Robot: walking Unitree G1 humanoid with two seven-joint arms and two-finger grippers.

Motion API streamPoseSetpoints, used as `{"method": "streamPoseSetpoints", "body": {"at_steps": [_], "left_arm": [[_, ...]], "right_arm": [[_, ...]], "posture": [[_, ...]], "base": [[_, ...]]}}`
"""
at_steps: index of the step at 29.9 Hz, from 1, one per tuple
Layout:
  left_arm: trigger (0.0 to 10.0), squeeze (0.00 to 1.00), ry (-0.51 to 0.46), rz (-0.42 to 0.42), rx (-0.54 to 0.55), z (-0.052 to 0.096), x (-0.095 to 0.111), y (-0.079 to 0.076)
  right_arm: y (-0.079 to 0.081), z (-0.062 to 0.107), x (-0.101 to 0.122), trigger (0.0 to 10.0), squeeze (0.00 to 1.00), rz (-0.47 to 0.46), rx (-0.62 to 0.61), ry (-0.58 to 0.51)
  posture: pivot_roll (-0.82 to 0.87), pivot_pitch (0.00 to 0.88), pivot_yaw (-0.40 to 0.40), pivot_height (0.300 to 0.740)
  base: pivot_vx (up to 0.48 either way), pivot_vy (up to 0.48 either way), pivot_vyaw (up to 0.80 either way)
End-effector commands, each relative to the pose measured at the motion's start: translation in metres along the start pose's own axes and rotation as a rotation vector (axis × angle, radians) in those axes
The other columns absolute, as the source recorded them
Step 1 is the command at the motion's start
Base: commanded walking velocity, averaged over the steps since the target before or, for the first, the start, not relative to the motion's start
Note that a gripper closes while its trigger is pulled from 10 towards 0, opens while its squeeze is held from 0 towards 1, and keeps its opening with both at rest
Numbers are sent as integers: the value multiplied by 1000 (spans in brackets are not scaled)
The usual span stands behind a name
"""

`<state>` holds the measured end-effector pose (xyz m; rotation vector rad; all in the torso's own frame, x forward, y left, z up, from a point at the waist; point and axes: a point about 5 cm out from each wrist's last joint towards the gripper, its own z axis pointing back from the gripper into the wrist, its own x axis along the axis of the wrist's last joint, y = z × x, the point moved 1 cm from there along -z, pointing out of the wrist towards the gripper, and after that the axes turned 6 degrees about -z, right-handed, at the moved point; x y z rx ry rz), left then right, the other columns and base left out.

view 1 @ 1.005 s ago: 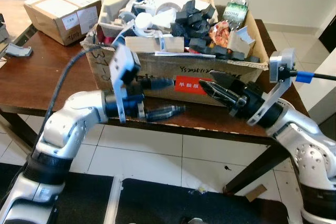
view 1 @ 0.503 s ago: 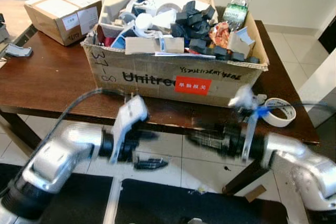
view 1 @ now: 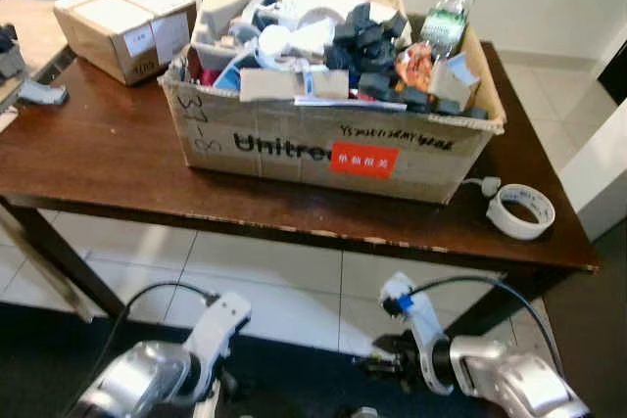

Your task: Picking trash to rubbish bin

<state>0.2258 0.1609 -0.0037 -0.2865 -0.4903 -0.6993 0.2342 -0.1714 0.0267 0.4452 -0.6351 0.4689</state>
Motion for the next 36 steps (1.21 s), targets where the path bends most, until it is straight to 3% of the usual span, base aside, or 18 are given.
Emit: {"method": "streamPoseSetpoints", "body": {"at_steps": [1,3,6,7,9,13,18,23,29,36], "left_arm": [[10000,0,63,-5,73,-7,-16,4],[10000,0,83,-20,96,-10,-21,5],[10000,0,-24,-54,248,-25,-22,15],[10000,0,-24,-54,248,-25,-22,15],[10000,0,-52,0,321,-32,-29,18],[10000,0,-55,71,387,-36,-41,20],[10000,0,-83,107,449,-38,-49,21],[10000,0,-92,128,457,-40,-53,20],[10000,0,-80,138,448,-45,-60,13],[10000,0,-85,178,452,-47,-62,12]], "right_arm": [[-6,-11,-17,10000,0,-28,-83,37],[-7,-16,-22,10000,0,-57,-111,31],[-15,-38,-53,10000,0,-230,-258,34],[-15,-38,-53,10000,0,-230,-258,34],[-20,-45,-76,10000,0,-332,-383,51],[-20,-47,-102,10000,0,-422,-496,99],[-12,-51,-117,10000,0,-429,-524,114],[-13,-52,-119,10000,0,-436,-539,101],[-19,-48,-125,10000,0,-450,-570,87],[-17,-49,-125,10000,0,-441,-539,65]], "posture": [[51,95,1,740],[51,95,1,740],[54,91,0,740],[54,91,0,740],[50,97,5,740],[56,105,4,740],[56,120,4,740],[53,124,4,740],[52,127,3,740],[53,124,-1,740]], "base": [[0,0,0],[0,0,0],[0,0,0],[0,0,0],[0,0,0],[0,0,0],[0,0,0],[0,0,-86],[0,0,-800],[0,0,0]]}}
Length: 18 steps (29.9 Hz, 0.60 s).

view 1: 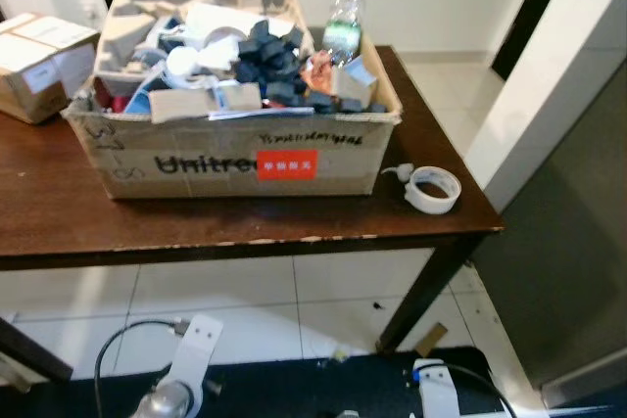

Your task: Picking trash to rubbish bin

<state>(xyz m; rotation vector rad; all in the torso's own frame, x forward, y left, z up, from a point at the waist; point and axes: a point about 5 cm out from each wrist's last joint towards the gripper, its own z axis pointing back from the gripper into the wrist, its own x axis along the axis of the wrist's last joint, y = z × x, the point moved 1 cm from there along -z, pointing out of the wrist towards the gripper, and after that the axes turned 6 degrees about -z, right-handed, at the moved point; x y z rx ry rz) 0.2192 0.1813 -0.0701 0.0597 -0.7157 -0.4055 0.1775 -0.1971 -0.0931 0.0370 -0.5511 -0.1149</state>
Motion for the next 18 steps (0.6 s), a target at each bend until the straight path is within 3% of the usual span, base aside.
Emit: {"method": "streamPoseSetpoints", "body": {"at_steps": [1,18], "left_arm": [[10000,0,37,14,4,2,-12,-2],[10000,0,41,74,3,0,-13,0]], "right_arm": [[3,-1,-1,10000,0,-1,12,-2],[5,-3,0,10000,0,25,4,0]], "posture": [[53,124,-1,740],[59,127,10,740]], "base": [[0,0,0],[0,0,0]]}}
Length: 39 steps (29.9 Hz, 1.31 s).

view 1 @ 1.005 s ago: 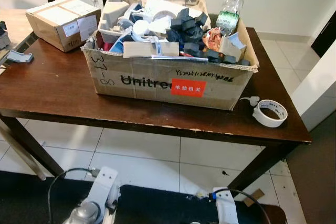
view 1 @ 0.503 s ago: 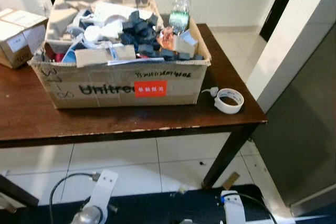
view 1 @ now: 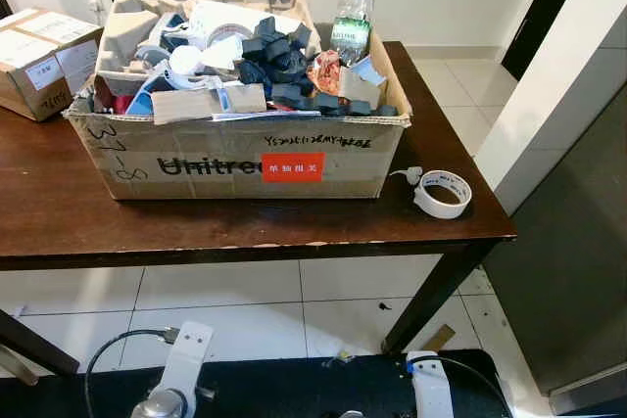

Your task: Picking trash to rubbish bin

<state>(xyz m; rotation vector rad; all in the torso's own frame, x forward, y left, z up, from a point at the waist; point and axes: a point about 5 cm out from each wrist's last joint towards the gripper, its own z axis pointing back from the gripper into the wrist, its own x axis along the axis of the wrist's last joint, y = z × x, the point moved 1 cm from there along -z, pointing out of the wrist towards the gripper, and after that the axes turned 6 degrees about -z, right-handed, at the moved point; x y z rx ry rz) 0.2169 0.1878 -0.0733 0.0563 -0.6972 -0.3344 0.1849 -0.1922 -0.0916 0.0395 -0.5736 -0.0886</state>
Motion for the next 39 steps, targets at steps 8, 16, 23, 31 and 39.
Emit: {"method": "streamPoseSetpoints", "body": {"at_steps": [8,16,23,31,39], "left_arm": [[10000,0,1,3,-29,-3,3,-7],[10000,0,8,5,-14,-3,5,-5],[10000,0,19,-25,-21,-3,0,-7],[10000,0,-14,-73,-41,-4,7,-14],[10000,0,-7,-87,-41,-4,7,-13]], "right_arm": [[-1,-1,-3,10000,0,18,-12,23],[-5,0,-6,10000,0,-5,-38,24],[-1,0,-16,10000,0,-40,-67,32],[-15,3,-16,10000,0,-60,-99,18],[-16,4,-17,10000,0,-48,-88,2]], "posture": [[56,126,-1,740],[50,139,16,740],[30,168,45,740],[13,190,37,740],[18,197,31,740]], "base": [[0,0,0],[0,0,0],[0,0,0],[0,0,0],[0,0,0]]}}
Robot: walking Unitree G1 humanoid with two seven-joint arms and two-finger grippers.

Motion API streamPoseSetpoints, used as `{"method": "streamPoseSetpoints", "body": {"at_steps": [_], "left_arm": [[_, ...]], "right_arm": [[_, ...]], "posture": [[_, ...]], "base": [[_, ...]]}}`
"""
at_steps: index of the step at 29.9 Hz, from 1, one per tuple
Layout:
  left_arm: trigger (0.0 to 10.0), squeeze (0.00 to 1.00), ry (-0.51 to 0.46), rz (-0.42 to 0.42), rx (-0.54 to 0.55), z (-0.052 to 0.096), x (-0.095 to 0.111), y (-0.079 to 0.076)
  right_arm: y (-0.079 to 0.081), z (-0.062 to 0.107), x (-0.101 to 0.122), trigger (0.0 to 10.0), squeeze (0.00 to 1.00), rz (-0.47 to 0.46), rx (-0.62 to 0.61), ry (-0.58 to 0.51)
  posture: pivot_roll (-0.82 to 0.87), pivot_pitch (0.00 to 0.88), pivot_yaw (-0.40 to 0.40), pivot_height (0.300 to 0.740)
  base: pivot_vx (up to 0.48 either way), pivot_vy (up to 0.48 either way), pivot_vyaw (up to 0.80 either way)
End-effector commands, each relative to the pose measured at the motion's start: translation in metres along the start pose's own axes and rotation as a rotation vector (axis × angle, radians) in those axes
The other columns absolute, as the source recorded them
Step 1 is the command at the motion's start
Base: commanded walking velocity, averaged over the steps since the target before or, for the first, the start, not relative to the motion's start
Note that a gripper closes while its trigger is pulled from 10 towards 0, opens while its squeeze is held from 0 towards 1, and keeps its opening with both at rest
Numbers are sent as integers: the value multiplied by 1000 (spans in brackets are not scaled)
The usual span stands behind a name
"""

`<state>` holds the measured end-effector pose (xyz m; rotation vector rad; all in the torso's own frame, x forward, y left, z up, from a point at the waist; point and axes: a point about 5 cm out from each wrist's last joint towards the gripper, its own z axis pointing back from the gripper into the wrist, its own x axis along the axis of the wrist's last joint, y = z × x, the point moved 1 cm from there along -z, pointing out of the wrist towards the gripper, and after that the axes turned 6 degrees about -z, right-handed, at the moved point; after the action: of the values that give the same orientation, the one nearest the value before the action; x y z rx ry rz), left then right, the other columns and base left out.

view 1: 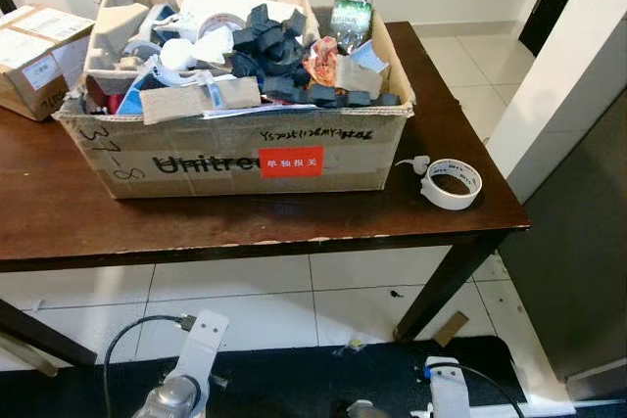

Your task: Picking trash to rubbish bin

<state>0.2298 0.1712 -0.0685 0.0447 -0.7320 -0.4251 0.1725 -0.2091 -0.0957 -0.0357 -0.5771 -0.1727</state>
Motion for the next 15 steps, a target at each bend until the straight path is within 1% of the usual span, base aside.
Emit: {"method": "streamPoseSetpoints", "body": {"at_steps": [1,3,5,6,8,9,13,14,15], "left_arm": [[10000,0,38,1,-1,2,-12,0],[10000,0,38,1,-1,2,-12,0],[10000,0,67,29,42,6,-22,10],[10000,0,76,50,57,8,-27,14],[10000,0,79,65,67,9,-29,16],[10000,0,75,75,76,10,-30,19],[10000,0,63,75,88,11,-29,24],[10000,0,65,76,93,11,-30,25],[10000,0,62,60,89,11,-30,25]], "right_arm": [[5,1,-6,10000,0,20,14,12],[5,1,-6,10000,0,20,14,12],[13,0,-10,10000,0,37,25,28],[18,0,-12,10000,0,45,39,28],[20,0,-12,10000,0,49,45,28],[22,0,-13,10000,0,51,50,28],[22,1,-14,10000,0,71,59,40],[21,1,-15,10000,0,79,57,45],[20,1,-14,10000,0,74,57,44]], "posture": [[17,186,24,740],[17,186,24,740],[17,183,33,740],[33,160,27,740],[33,160,27,740],[47,173,21,740],[61,170,14,740],[69,193,9,740],[68,180,-2,740]], "base": [[0,0,0],[0,0,0],[0,0,0],[0,0,0],[0,0,0],[0,0,0],[0,0,0],[0,0,0],[0,0,0]]}}
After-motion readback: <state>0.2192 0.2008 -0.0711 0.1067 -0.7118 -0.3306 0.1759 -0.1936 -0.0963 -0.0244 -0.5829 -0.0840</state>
